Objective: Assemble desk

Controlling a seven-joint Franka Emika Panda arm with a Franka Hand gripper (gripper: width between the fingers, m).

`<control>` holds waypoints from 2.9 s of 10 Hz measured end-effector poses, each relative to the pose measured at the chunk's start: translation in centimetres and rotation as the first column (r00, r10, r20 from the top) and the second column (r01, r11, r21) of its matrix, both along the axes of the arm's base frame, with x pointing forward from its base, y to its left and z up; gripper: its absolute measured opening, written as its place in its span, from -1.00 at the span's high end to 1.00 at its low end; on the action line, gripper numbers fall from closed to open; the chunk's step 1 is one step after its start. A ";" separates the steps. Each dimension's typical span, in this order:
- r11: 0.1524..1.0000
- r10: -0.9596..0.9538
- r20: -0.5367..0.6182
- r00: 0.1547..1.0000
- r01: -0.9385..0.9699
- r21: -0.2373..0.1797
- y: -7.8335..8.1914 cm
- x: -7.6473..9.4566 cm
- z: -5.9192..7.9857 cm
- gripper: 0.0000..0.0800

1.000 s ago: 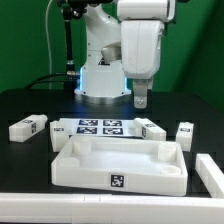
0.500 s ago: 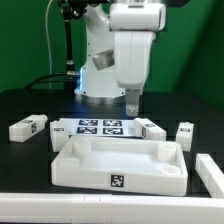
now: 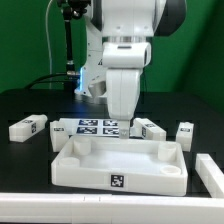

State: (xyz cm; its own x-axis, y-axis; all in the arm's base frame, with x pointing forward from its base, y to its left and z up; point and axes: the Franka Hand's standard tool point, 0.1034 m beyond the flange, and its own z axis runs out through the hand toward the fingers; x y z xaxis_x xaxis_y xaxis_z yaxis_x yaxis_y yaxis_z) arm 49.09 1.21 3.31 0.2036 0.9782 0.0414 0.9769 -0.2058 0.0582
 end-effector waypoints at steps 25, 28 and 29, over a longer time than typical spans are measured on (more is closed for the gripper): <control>0.997 0.080 0.028 0.996 -0.081 0.012 1.8 3.9 -1.8 0.86; 0.997 0.082 0.023 0.996 -0.083 0.011 1.9 3.9 -1.8 0.86; 0.996 0.091 0.019 0.996 -0.091 0.009 2.2 3.9 -1.7 0.63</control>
Offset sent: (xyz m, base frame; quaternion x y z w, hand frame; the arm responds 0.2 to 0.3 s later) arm -0.0007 -0.0009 -0.0057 -0.0027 0.0033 0.0039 1.0000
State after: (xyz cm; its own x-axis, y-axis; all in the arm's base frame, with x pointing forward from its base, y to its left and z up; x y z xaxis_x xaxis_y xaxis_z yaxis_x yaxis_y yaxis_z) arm 53.00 3.39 1.60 0.1128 0.9921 0.0546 0.9903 -0.1167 0.0752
